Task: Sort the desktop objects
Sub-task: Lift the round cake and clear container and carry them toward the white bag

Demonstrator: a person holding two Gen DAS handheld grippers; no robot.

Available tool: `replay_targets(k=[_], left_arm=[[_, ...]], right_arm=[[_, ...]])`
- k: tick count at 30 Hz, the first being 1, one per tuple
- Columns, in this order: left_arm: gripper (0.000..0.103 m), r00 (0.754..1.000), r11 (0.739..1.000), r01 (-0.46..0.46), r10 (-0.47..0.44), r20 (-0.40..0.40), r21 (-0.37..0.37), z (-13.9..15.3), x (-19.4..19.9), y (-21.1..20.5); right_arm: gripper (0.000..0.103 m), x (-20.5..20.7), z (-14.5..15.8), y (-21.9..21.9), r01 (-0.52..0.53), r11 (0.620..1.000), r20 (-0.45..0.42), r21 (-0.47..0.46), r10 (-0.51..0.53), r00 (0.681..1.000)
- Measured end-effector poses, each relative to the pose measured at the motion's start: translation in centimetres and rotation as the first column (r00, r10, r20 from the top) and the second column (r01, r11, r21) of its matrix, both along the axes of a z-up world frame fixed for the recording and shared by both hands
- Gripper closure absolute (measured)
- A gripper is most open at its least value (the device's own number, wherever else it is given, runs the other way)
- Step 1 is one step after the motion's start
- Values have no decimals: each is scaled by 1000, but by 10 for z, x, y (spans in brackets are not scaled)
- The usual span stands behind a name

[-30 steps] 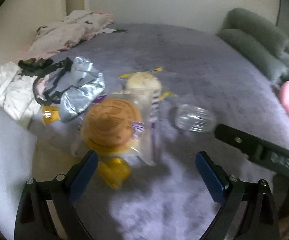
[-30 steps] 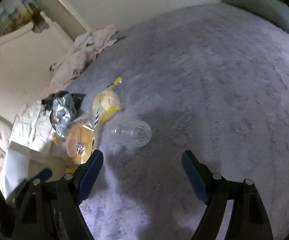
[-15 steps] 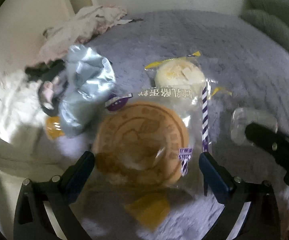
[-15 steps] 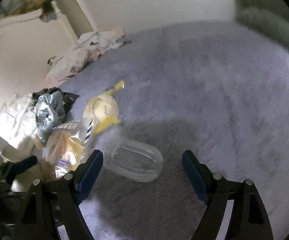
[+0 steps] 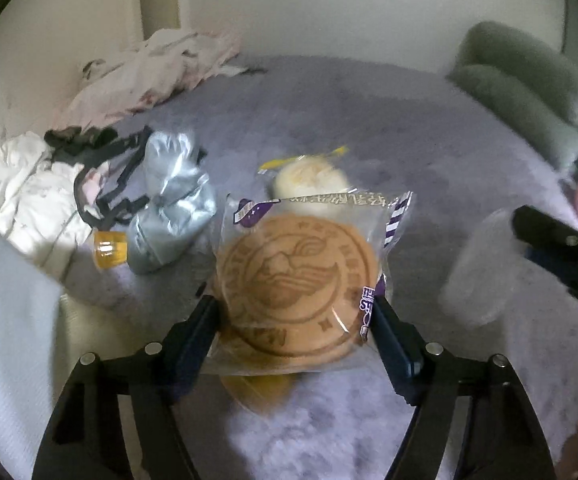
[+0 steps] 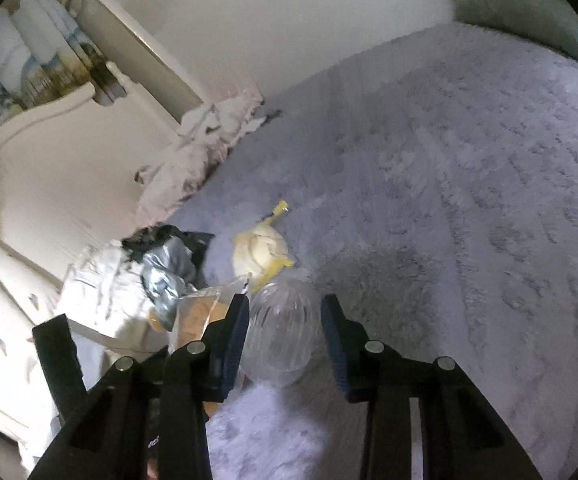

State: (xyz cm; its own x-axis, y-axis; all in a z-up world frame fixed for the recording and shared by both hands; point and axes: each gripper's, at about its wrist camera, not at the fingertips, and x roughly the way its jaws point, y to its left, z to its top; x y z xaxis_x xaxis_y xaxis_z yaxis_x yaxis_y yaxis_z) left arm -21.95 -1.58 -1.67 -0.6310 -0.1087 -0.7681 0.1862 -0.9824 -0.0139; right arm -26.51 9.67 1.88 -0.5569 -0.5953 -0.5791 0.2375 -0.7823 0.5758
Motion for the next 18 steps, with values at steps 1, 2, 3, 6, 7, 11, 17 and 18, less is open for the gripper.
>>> replay_targets(k=[1, 2, 3, 6, 7, 11, 17, 18], left_arm=[[28, 1000, 1000, 10, -10, -16, -3, 7, 6, 4], [28, 999, 1000, 18, -19, -34, -8, 15, 12, 8], [28, 998, 1000, 27, -27, -52, -9, 24, 19, 12], [29, 994, 999, 51, -51, -99, -2, 52, 35, 19], [29, 992, 998, 59, -59, -112, -1, 61, 40, 21], [29, 984, 995, 95, -98, -150, -28, 103, 68, 27], [29, 978, 991, 110, -122, -170, -77, 137, 108, 26], [29, 978, 990, 116, -127, -165, -79, 138, 111, 25]], right_arm=[[74, 4, 5, 3, 2, 1000, -4, -13, -2, 1000], [76, 7, 9, 8, 5, 1000, -8, -23, -5, 1000], [76, 11, 12, 12, 9, 999, -9, -36, -9, 1000], [78, 25, 26, 28, 18, 994, -22, -107, -20, 1000], [78, 28, 32, 30, 17, 992, -30, -123, -21, 999], [35, 32, 36, 30, 4, 993, 6, -120, -4, 1000], [13, 16, -13, 11, 56, 995, 234, 79, -73, 969], [13, 14, -23, 8, 54, 995, 273, 87, -75, 959]])
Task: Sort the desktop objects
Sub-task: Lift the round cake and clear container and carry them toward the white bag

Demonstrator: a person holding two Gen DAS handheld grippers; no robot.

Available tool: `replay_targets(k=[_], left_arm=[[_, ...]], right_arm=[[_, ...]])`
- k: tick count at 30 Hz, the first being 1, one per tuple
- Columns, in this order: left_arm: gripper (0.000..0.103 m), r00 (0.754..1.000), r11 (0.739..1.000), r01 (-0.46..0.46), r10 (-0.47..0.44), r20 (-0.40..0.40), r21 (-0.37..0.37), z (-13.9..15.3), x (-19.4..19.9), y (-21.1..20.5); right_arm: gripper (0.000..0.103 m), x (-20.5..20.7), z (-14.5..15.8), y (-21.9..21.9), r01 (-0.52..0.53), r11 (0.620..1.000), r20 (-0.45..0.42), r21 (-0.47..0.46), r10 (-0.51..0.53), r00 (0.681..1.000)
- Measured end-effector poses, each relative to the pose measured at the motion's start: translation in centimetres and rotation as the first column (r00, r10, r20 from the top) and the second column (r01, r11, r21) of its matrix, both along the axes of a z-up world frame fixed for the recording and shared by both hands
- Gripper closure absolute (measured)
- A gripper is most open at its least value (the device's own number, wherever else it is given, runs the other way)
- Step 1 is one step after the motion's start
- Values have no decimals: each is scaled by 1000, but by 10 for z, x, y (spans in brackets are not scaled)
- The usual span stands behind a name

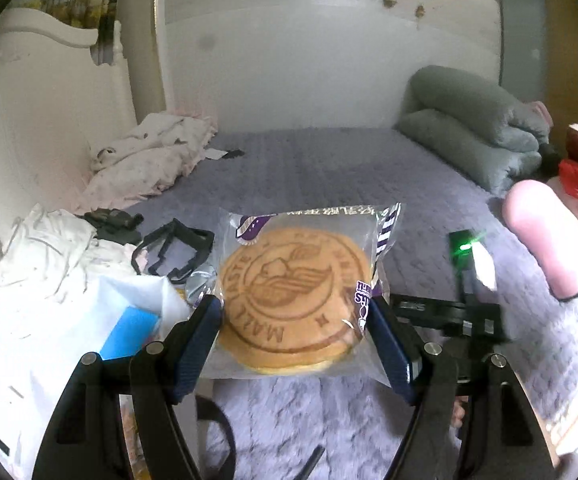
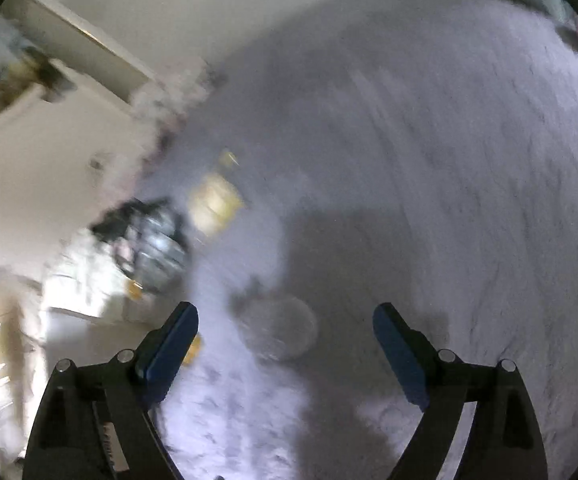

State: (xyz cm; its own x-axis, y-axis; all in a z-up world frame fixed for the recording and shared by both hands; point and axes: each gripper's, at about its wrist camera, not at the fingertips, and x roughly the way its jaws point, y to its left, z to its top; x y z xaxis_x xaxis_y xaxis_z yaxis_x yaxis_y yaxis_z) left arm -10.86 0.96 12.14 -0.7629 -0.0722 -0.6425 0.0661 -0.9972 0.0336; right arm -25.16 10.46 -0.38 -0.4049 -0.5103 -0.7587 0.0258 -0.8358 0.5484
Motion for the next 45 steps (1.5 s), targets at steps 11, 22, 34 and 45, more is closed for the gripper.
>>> replay_targets(k=[11, 22, 34, 45], left_arm=[[70, 1000, 1000, 17, -16, -20, 13, -4, 28, -20], [11, 987, 989, 145, -146, 65, 21, -27, 41, -5], [6, 910, 997, -28, 57, 411, -77, -140, 24, 37], [1, 815, 980, -173, 198, 545, -97, -200, 14, -1]], right_arm=[[28, -1, -32, -26, 15, 1000, -7, 23, -15, 1000], [56, 15, 0, -24, -5, 998, -107, -69, -2, 994], [56, 72, 34, -1, -5, 990, -156, -138, -16, 988], [56, 78, 22, 6, 21, 991, -119, -129, -36, 992]])
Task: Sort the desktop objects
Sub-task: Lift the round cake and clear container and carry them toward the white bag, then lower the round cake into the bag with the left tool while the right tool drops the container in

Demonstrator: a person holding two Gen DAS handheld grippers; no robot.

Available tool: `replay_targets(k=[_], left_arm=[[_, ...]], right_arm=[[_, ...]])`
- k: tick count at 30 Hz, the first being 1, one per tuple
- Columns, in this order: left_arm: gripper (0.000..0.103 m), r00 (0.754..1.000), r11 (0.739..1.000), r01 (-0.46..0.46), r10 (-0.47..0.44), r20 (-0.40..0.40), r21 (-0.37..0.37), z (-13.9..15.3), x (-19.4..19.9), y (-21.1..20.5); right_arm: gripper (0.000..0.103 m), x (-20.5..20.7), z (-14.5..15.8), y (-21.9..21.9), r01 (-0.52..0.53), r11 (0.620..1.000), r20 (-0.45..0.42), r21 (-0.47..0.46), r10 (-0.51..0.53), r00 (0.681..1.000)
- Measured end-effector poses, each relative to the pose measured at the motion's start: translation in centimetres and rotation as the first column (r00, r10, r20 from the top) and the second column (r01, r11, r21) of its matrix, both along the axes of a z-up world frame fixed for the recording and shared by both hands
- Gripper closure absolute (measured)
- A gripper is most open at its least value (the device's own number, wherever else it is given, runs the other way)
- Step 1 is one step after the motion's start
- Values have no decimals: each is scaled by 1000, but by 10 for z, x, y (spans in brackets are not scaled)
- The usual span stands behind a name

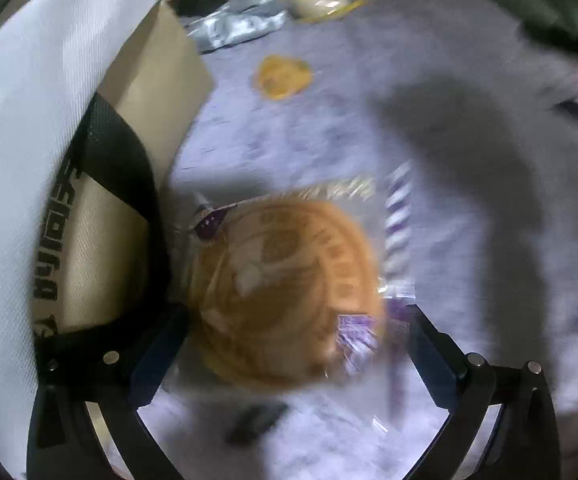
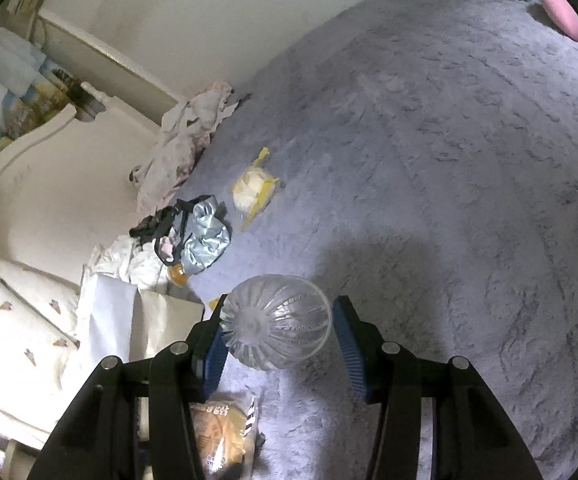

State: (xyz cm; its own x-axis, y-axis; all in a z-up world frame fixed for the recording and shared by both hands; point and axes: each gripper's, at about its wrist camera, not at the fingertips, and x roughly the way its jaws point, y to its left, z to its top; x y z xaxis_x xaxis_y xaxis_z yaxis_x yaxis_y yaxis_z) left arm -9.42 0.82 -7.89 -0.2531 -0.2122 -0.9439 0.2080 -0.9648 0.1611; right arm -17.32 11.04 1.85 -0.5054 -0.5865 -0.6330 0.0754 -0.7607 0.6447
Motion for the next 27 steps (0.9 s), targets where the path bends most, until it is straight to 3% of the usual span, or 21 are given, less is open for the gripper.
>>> replay_targets(k=[3, 4, 6, 10, 13, 18, 23, 27], left_arm=[[1, 999, 1000, -2, 2, -33, 6, -11, 1, -3], [10, 998, 1000, 3, -3, -56, 6, -8, 3, -3], [16, 996, 999, 48, -50, -76, -25, 1, 8, 5], [16, 989, 991, 121, -125, -81, -52, 15, 19, 28], [16, 975, 975, 181, -195, -106, -128, 26, 29, 54], [16, 940, 954, 246, -278, -199, -171, 57, 41, 75], [16, 915, 964, 208, -251, -315, -162, 101, 36, 67], [16, 896, 983, 156, -182, -404, -97, 144, 40, 37]], right_arm=[[56, 2, 3, -9, -22, 999, -19, 32, 23, 1000], [56, 3, 4, -12, -31, 999, -27, 44, 32, 999], [56, 5, 7, -14, -41, 998, -39, 57, 43, 998], [56, 7, 9, -15, -46, 997, -50, 55, 49, 998], [56, 8, 12, -15, -45, 998, -57, 51, 48, 997], [56, 10, 18, -10, -42, 999, -67, 23, 43, 997], [56, 18, 43, -6, -60, 998, -122, -24, 57, 991], [56, 30, 82, -17, -116, 993, -209, -26, 108, 972]])
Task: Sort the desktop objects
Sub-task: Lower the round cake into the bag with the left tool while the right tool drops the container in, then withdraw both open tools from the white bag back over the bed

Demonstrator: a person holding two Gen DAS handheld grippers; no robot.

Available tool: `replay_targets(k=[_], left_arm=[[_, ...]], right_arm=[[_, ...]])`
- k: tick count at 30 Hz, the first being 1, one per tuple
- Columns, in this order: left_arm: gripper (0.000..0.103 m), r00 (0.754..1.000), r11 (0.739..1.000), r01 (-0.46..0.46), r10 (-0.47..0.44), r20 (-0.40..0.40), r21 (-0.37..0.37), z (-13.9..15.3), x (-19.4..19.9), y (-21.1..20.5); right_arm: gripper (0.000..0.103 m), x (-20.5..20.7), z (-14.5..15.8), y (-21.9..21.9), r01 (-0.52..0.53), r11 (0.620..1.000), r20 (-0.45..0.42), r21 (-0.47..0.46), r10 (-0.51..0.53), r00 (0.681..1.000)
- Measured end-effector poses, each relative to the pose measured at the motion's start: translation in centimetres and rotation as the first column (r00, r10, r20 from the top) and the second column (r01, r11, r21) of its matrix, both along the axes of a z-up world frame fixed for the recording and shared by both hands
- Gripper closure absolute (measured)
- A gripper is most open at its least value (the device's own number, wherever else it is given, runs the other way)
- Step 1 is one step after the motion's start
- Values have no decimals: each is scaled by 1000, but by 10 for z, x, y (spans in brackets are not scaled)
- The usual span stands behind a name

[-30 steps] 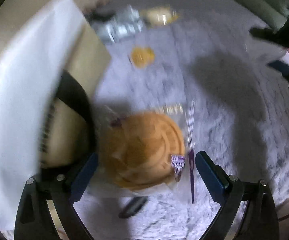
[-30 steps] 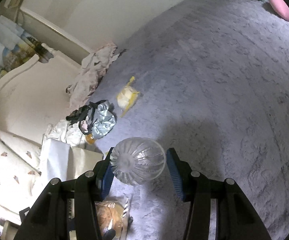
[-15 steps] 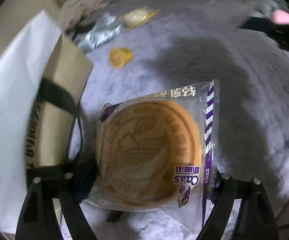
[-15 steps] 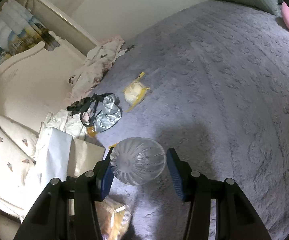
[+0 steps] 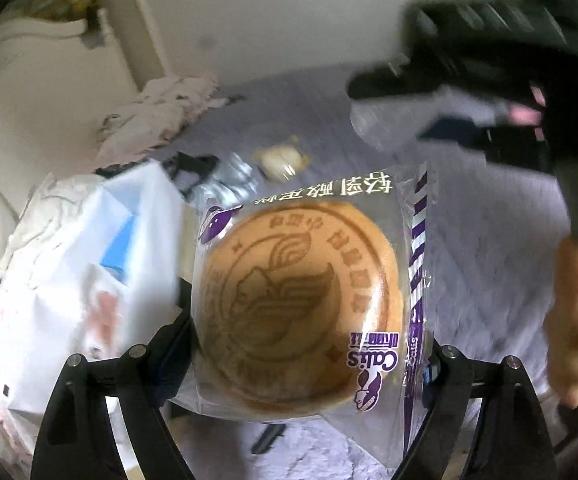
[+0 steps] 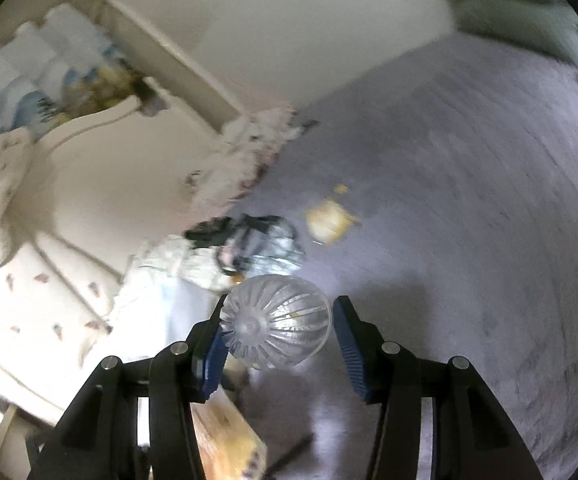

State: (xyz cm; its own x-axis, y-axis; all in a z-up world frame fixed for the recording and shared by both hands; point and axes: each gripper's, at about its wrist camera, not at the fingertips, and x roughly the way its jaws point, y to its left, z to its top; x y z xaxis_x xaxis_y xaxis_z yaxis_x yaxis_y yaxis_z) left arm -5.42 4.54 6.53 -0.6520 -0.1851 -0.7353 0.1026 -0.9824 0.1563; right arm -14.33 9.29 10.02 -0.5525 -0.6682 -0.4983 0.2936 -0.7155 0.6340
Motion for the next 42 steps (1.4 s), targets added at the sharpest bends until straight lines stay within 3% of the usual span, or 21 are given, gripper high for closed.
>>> replay_targets(k=[5, 10, 15, 21, 25, 34, 38, 42], left_arm=[[17, 993, 995, -84, 87, -77, 47, 45, 17, -49], [17, 975, 975, -192, 202, -94, 108, 59, 30, -106], [14, 956, 951, -277, 287, -58, 141, 51, 32, -146], [12, 926, 897, -373, 375, 39, 237, 23, 24, -182], [12, 922, 873, -375, 387, 24, 312, 29, 40, -182], [10, 930, 881, -340, 367, -22, 329, 40, 40, -176], [10, 942, 892, -298, 332, -46, 340, 40, 33, -164], [10, 966, 912, -212, 250, -66, 350, 38, 23, -136]], right_arm=[[56, 22, 45, -44, -130, 991, -104, 34, 133, 986], [56, 44, 81, -102, -251, 966, -191, 60, 258, 947], [56, 49, 93, -157, -337, 937, -213, 89, 348, 913], [61, 58, 93, -215, -414, 898, -213, 150, 438, 873], [61, 60, 93, -234, -428, 885, -210, 181, 460, 863], [61, 65, 101, -232, -423, 884, -213, 200, 461, 862], [61, 57, 99, -219, -394, 897, -199, 198, 431, 880], [61, 38, 88, -187, -311, 928, -173, 206, 347, 922]])
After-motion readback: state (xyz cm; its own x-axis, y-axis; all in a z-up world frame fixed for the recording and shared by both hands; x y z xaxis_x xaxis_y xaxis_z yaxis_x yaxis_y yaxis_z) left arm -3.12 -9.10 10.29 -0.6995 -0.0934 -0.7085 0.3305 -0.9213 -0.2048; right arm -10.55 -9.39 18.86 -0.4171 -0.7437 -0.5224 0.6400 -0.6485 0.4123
